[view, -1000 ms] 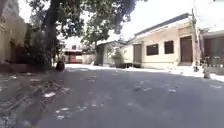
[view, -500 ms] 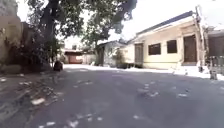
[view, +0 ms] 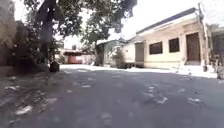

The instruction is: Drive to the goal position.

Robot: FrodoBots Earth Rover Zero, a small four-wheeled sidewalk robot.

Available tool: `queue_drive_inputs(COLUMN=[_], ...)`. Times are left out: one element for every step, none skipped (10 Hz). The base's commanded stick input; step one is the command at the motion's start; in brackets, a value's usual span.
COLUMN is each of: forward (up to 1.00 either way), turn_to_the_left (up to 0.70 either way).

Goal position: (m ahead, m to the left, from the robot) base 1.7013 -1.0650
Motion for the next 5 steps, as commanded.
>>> queue_drive_inputs(forward=[0.7, 0.7, 0.7, 0.7, 0.7], turn_to_the_left=[0.0, 0.0, 0.0, 0.0, 0.0])
